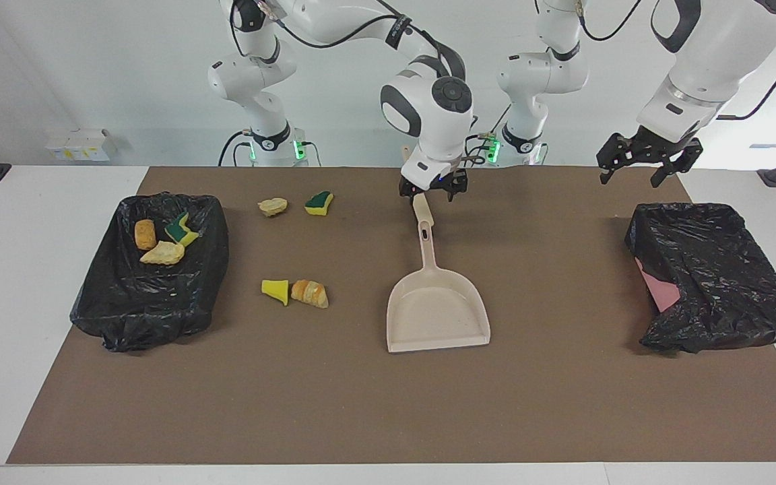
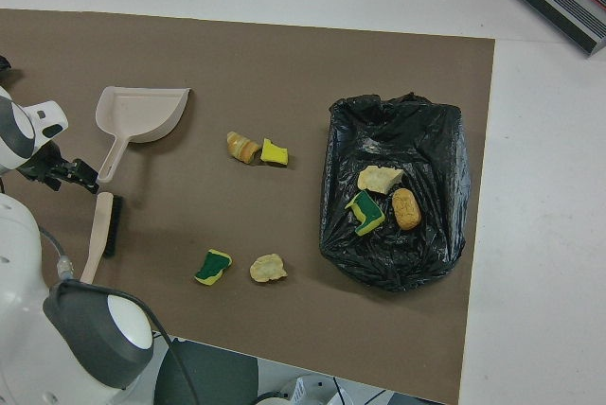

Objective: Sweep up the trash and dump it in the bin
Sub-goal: 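Lower the dustpan onto the table and open the right gripper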

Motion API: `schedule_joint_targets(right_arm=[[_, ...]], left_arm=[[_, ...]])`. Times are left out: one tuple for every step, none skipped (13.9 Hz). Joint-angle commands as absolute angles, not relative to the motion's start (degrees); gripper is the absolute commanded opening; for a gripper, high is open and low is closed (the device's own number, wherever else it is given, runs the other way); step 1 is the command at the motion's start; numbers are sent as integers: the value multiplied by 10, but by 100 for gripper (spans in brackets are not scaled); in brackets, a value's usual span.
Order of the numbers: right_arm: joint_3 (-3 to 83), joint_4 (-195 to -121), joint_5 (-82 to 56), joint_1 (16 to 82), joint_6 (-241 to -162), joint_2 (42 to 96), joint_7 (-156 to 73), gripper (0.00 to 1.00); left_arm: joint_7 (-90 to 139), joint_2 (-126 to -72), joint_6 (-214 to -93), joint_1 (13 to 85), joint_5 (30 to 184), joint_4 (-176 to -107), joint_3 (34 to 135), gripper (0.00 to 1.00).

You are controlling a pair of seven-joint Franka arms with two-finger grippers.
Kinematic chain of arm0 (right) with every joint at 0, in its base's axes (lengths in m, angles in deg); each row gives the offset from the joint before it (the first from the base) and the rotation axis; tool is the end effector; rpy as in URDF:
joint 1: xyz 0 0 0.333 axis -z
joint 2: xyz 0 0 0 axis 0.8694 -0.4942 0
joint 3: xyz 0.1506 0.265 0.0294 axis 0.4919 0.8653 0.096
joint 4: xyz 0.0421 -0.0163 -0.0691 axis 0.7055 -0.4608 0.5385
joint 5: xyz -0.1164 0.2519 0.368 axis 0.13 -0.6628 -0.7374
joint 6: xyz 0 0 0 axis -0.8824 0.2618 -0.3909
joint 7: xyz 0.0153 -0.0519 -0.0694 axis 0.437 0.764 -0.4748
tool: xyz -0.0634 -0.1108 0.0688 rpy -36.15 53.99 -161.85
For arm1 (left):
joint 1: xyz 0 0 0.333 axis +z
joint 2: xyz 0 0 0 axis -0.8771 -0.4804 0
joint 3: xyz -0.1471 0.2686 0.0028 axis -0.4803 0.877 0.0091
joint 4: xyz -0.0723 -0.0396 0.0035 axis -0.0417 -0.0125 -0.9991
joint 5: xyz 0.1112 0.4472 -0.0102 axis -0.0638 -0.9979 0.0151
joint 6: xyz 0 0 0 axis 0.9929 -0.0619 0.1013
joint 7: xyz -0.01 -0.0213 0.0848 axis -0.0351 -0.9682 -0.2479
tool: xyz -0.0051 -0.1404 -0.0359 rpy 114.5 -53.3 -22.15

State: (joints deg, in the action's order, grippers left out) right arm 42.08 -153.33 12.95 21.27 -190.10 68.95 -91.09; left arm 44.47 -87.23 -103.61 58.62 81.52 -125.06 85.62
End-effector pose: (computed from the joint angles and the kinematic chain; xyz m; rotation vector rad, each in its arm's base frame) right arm 0.4436 0.5079 0.3406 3.1055 0.1414 -0.2916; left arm 0.6052 -0.0483 0.5734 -3.1246 0.2438 0.0575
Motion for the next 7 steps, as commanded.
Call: schedule_joint_targets(right_arm=[[420,-1664,111,177,-1923,780,-925,97],[420,-1701,100,166,-1926,802,-921,96],[421,-1735,80,159,-1934,822,-915,96],[421,-1774,63,152,-1961,842,-907,96],[421,-1813,43,141,-1992,861,-900,96],[420,-1842,24,128,-2015,867,-898,96],[420,-1854,18,116,-2028,865,-898,94]], left_arm=[[451,-871,-1029,594,808,-1244,851,100],[451,-871,-1029,594,808,-1244,851,100],[451,-871,-1030,594,808,-1244,851,100],[451,-871,-1030,594,808,-1244,851,100],[451,-871,-1029,594,808,-1244,851,100],[453,-870,-1025,594,812,-1244,851,100],[449,-864,-1027,589,817,-1244,850,100]])
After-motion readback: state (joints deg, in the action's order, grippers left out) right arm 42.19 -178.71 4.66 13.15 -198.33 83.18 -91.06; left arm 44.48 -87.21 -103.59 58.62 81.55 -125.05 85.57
